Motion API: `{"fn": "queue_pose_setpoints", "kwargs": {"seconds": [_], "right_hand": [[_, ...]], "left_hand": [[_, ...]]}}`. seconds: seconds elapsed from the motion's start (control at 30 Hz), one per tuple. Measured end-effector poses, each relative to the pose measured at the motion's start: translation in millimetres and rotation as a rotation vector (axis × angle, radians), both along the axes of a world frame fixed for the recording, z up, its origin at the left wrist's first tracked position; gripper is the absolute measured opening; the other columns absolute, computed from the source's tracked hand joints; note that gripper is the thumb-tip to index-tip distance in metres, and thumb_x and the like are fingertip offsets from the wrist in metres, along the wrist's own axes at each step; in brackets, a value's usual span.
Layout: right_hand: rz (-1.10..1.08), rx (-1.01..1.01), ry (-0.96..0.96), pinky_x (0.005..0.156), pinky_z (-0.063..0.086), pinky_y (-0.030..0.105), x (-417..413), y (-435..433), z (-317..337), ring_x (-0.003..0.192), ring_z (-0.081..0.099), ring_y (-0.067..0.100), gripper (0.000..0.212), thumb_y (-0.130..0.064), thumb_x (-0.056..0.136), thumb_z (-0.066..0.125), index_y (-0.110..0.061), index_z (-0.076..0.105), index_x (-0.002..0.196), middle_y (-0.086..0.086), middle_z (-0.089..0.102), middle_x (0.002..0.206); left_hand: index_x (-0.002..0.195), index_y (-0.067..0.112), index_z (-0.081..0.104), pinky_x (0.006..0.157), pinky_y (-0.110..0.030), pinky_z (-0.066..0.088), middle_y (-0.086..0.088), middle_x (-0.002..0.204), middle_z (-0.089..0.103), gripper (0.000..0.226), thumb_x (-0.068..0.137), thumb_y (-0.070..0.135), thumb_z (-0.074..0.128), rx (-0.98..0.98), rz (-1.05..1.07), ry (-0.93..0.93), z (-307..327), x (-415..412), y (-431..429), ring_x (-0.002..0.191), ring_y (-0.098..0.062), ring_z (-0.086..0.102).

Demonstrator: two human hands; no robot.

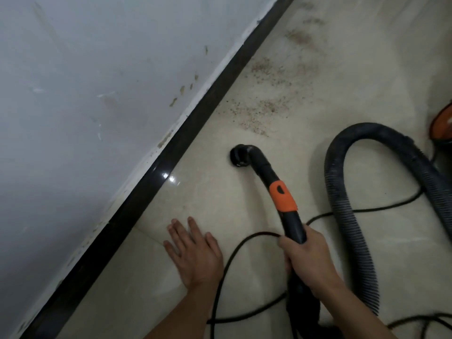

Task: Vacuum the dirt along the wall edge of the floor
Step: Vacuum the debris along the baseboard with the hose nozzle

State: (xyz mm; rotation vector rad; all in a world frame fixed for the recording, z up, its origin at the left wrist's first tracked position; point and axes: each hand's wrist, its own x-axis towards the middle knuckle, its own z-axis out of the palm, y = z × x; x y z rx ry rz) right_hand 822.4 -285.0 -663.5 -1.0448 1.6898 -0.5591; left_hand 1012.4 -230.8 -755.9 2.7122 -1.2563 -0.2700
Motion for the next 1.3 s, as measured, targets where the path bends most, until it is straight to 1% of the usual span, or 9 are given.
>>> {"fn": "queue_pose_setpoints", "kwargs": {"seconds": [0.1,0.23,0.37,0.53,0.7,1.0,1.07,1.2,1.3], "right_hand": [[-0.195,-0.008,0.016,0.042,0.043,0.033,-48.0,11.6,-3.5,0.037,0.047,0.020,0.020,-0.005,0.080,0.069,-0.005,0.053,0.068,0.009,0.051,0.045],[-0.324,-0.069,-0.074,0.045,0.046,0.036,-52.2,-23.4,-0.9,0.037,0.048,0.022,0.012,-0.002,0.082,0.064,-0.003,0.053,0.077,0.011,0.050,0.049],[-0.251,-0.048,-0.221,0.040,0.043,0.029,-13.7,-57.3,6.4,0.036,0.046,0.019,0.012,-0.002,0.083,0.062,-0.005,0.051,0.087,0.008,0.049,0.053],[-0.195,-0.067,-0.192,0.043,0.046,0.031,1.9,-47.3,-6.5,0.038,0.048,0.019,0.014,-0.007,0.082,0.064,-0.004,0.054,0.091,0.011,0.052,0.060],[-0.125,-0.098,-0.165,0.047,0.048,0.034,27.0,-73.5,-17.5,0.040,0.051,0.024,0.015,-0.011,0.079,0.064,-0.009,0.051,0.087,0.013,0.054,0.065],[0.051,-0.033,-0.185,0.044,0.047,0.032,60.8,-138.1,-6.4,0.041,0.050,0.022,0.013,-0.006,0.083,0.064,-0.007,0.053,0.090,0.012,0.053,0.062],[0.131,-0.029,-0.144,0.045,0.048,0.033,65.6,-147.8,-2.1,0.043,0.051,0.024,0.014,-0.007,0.082,0.064,-0.007,0.053,0.091,0.013,0.054,0.063],[0.264,-0.075,0.082,0.047,0.048,0.034,60.3,-151.7,14.2,0.049,0.055,0.027,0.015,-0.014,0.080,0.068,-0.010,0.054,0.087,0.014,0.057,0.066],[0.247,-0.040,0.167,0.044,0.046,0.032,33.0,-127.1,22.7,0.046,0.052,0.021,0.017,-0.015,0.077,0.070,-0.014,0.054,0.080,0.006,0.055,0.060]], "left_hand": [[0.146,0.005,0.037,0.115,-0.056,0.013,-0.025,0.155,0.024,0.066,0.092,0.038,0.021,0.010,-0.003,0.006,-0.6,-0.1,1.2,0.145,-0.037,0.019],[0.147,0.005,0.034,0.116,-0.056,0.009,-0.026,0.155,0.023,0.068,0.092,0.040,0.017,0.023,-0.020,-0.004,-0.3,0.9,1.1,0.146,-0.037,0.016],[0.147,0.004,0.034,0.116,-0.057,0.011,-0.026,0.155,0.024,0.065,0.094,0.039,0.021,0.024,-0.032,-0.020,3.3,-1.2,0.4,0.145,-0.038,0.017],[0.153,0.010,0.020,0.119,-0.052,0.005,-0.020,0.160,0.012,0.059,0.101,0.038,0.027,0.012,-0.277,-0.022,5.2,-1.1,-51.1,0.149,-0.031,0.006],[0.154,0.008,0.013,0.119,-0.050,-0.002,-0.017,0.161,0.006,0.067,0.099,0.045,0.020,-0.032,-0.071,-0.019,-7.5,-10.9,-106.0,0.149,-0.028,-0.002],[0.152,0.007,0.019,0.119,-0.052,0.001,-0.019,0.160,0.009,0.069,0.094,0.043,0.013,-0.010,-0.060,-0.032,-7.7,-1.7,-130.0,0.149,-0.030,0.001],[0.151,0.006,0.023,0.119,-0.053,0.004,-0.019,0.159,0.014,0.068,0.094,0.043,0.015,-0.012,-0.064,-0.035,-7.3,-0.5,-130.7,0.149,-0.031,0.005],[0.150,0.006,0.026,0.118,-0.054,0.005,-0.020,0.159,0.015,0.067,0.095,0.042,0.017,0.009,-0.078,0.016,-5.0,-0.4,-132.3,0.149,-0.031,0.005],[0.151,0.005,0.026,0.118,-0.055,0.006,-0.021,0.159,0.014,0.068,0.094,0.042,0.017,0.028,-0.075,0.024,-2.7,1.6,-132.1,0.149,-0.032,0.005]]}}
